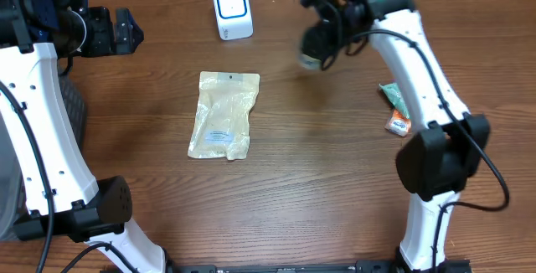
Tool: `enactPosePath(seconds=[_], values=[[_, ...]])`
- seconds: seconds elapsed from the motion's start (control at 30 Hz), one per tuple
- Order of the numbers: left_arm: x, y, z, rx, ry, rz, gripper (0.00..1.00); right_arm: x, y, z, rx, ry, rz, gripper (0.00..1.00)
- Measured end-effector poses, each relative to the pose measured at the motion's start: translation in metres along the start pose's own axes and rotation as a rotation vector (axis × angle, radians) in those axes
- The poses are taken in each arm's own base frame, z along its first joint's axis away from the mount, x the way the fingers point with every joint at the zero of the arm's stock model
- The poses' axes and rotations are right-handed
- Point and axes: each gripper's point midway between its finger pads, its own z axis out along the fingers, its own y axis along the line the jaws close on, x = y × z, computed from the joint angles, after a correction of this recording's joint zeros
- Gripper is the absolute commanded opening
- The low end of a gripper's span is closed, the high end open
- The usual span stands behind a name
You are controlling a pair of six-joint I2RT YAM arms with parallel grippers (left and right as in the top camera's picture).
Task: Scan the item barcode
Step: 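Carry the jar right and release it beside the packets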
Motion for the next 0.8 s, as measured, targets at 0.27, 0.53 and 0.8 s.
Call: enactPosePath(seconds=[0.27, 0.53, 0.8], values=[[0.0, 0.0, 0.0, 0.0, 0.0, 0.0, 1.0, 0.055, -0.027, 0.017, 0.063, 0.194, 0.098, 0.5], [0.0, 0.0, 0.0, 0.0, 0.0, 0.0, 1.0, 0.114, -0.082, 0.034, 0.11, 0.283, 0.323, 0.48], [0.0, 0.0, 0.0, 0.0, 0.0, 0.0, 0.99, 0.141, -0.083, 0.046, 0.09, 0.338, 0.377, 0.58]])
